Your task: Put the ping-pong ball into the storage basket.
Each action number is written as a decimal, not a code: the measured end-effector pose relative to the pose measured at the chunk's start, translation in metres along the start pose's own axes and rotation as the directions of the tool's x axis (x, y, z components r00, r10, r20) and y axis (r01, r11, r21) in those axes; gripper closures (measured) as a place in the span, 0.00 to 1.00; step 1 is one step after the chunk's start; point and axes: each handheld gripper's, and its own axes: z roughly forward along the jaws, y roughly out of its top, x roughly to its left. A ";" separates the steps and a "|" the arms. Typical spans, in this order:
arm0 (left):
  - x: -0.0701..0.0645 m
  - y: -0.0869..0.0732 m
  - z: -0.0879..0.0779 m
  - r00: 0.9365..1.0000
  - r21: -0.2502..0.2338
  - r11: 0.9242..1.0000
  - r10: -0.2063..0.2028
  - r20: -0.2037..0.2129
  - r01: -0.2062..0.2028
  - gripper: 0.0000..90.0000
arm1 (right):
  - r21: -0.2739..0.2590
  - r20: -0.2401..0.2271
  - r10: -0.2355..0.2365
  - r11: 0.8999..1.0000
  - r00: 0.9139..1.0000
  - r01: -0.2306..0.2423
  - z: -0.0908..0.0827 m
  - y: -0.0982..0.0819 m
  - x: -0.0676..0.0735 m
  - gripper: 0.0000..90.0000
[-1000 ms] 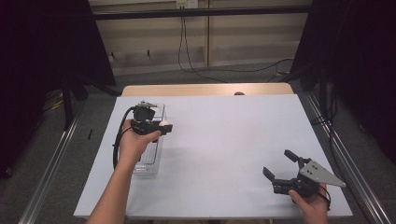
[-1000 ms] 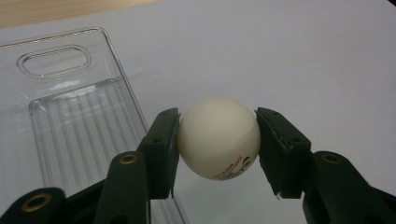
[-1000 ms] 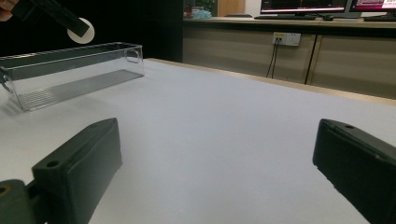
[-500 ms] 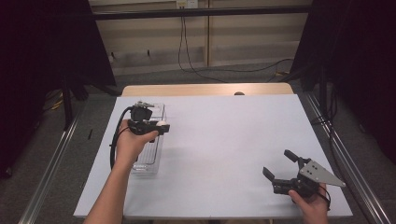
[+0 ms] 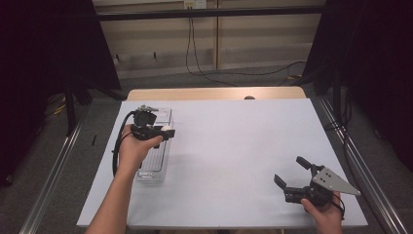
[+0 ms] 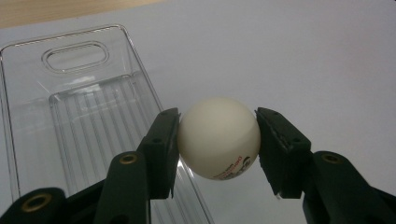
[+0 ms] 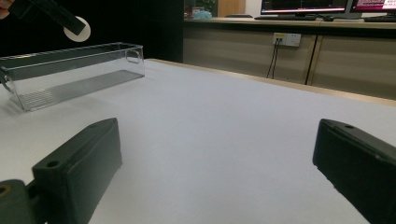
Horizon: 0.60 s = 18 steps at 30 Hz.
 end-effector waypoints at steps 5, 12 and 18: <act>0.003 0.000 -0.001 1.000 0.000 1.000 0.003 0.002 -0.003 0.57 | 0.000 0.001 0.003 1.000 1.000 -0.003 0.000 0.000 0.000 0.01; 0.004 0.000 -0.002 1.000 -0.013 1.000 -0.013 -0.014 0.012 0.57 | -0.001 -0.001 0.001 1.000 1.000 -0.001 0.000 0.000 0.000 0.01; 0.006 -0.001 -0.005 1.000 -0.017 1.000 -0.014 -0.018 0.013 0.57 | 0.000 -0.001 0.002 1.000 1.000 -0.002 0.000 0.000 0.000 0.01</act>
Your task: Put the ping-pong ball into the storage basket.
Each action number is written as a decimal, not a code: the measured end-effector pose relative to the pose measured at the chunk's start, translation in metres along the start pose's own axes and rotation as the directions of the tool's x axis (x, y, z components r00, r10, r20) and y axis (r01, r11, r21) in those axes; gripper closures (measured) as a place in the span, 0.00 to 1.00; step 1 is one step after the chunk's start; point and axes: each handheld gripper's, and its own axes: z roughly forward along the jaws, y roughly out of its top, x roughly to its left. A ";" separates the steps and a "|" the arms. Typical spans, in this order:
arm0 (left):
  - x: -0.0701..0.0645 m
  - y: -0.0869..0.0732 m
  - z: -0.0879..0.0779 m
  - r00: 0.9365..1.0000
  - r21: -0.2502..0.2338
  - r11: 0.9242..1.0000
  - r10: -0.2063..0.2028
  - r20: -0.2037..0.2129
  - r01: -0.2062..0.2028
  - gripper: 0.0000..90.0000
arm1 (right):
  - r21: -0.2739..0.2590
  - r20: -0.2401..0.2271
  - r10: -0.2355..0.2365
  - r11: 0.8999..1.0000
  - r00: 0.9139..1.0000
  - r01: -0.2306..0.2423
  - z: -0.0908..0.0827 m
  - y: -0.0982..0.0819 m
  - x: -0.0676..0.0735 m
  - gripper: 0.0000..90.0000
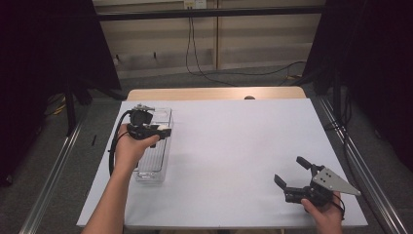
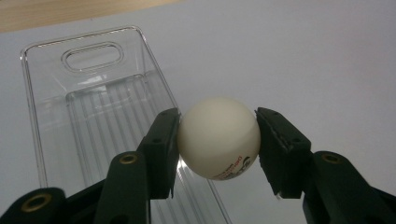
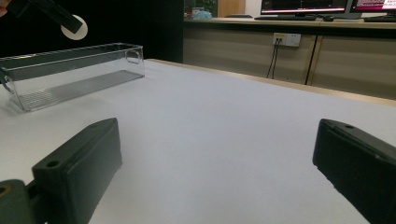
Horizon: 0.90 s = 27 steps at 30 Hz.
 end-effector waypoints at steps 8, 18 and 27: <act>0.004 -0.001 -0.003 1.000 0.014 1.000 0.009 -0.002 -0.009 0.57 | 0.000 0.002 -0.002 1.000 1.000 0.002 0.000 0.000 0.000 0.01; 0.012 -0.005 -0.008 1.000 0.016 1.000 0.011 -0.026 -0.011 0.57 | -0.002 0.000 0.000 1.000 1.000 0.000 0.001 0.000 0.000 0.01; 0.014 -0.007 -0.007 0.999 0.016 1.000 0.007 -0.032 -0.007 0.57 | 0.000 -0.003 0.000 1.000 1.000 0.000 0.000 0.000 0.000 0.01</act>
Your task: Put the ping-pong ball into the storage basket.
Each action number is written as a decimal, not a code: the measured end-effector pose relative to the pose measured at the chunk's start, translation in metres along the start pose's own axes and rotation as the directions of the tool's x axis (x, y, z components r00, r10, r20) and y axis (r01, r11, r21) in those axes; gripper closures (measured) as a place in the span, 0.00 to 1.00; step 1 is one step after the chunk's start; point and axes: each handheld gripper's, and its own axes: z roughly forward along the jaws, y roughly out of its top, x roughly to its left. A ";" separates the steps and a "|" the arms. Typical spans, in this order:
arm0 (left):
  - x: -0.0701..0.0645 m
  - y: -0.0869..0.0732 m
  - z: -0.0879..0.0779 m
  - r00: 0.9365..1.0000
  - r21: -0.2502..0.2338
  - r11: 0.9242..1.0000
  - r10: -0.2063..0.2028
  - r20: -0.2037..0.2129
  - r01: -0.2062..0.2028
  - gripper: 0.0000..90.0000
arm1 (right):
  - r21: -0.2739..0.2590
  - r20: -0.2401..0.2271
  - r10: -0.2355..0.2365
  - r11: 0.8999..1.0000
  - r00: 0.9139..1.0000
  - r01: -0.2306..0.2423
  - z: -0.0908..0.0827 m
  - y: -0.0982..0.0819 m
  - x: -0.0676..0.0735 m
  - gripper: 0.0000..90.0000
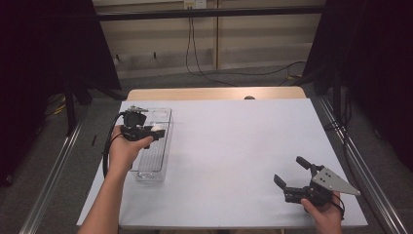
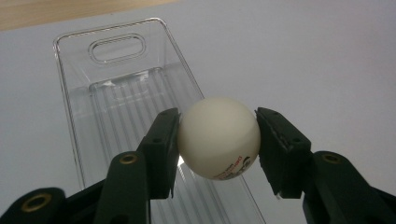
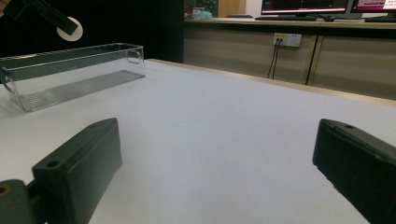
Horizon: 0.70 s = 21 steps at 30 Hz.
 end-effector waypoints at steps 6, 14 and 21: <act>0.001 -0.001 0.001 1.000 -0.008 1.000 -0.011 -0.006 0.011 0.57 | 0.000 0.002 0.000 1.000 1.000 0.000 0.000 0.000 0.000 0.01; 0.003 -0.006 0.003 1.000 -0.005 1.000 -0.022 -0.011 0.022 0.57 | -0.001 0.001 0.000 1.000 1.000 0.000 0.000 0.000 0.000 0.01; 0.005 -0.008 0.005 1.000 -0.002 1.000 -0.015 -0.015 0.015 0.57 | -0.003 0.002 0.001 1.000 1.000 -0.001 0.000 0.000 0.000 0.01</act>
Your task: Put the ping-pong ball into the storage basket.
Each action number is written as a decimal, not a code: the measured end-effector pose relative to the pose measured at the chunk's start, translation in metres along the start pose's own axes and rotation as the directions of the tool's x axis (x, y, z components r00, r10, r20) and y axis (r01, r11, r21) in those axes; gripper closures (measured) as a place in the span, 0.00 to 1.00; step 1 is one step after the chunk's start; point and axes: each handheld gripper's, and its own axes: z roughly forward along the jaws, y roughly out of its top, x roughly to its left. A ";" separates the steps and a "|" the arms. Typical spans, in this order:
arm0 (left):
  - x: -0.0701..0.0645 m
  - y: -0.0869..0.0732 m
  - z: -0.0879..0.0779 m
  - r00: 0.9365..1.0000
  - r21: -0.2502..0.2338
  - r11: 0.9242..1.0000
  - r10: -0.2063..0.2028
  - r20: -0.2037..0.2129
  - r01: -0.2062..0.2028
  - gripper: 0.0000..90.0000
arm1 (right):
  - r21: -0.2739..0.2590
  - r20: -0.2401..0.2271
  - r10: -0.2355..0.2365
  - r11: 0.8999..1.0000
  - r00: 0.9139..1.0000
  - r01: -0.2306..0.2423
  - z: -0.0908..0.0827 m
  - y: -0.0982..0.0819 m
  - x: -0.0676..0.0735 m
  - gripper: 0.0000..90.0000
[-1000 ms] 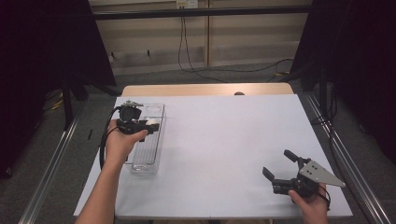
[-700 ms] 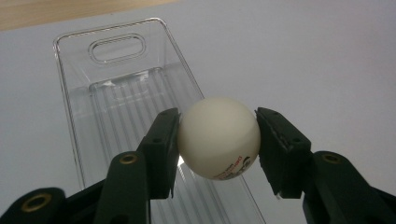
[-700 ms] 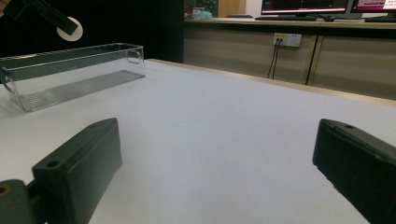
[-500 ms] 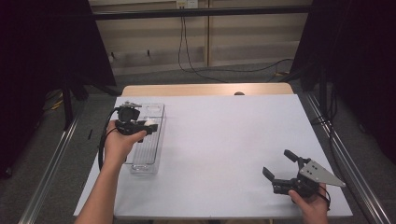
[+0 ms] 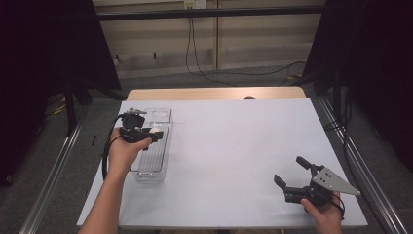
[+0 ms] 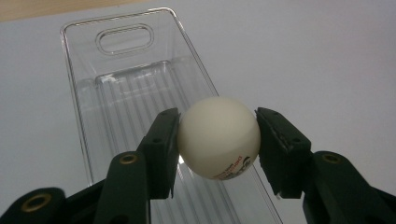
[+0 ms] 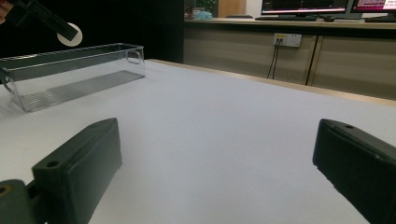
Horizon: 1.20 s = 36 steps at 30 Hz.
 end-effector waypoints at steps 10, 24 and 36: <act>0.001 -0.004 0.003 1.000 0.001 1.000 -0.013 -0.008 0.013 0.57 | -0.001 -0.002 -0.001 1.000 1.000 0.001 0.000 0.000 0.000 0.01; 0.003 -0.008 0.007 1.000 0.006 1.000 -0.016 -0.002 0.016 0.57 | -0.004 0.005 0.007 1.000 1.000 -0.007 0.000 0.001 0.000 0.01; 0.006 -0.011 0.008 1.000 0.033 0.999 0.002 -0.008 -0.001 0.57 | -0.004 -0.006 0.000 1.000 1.000 0.000 0.000 0.000 0.001 0.01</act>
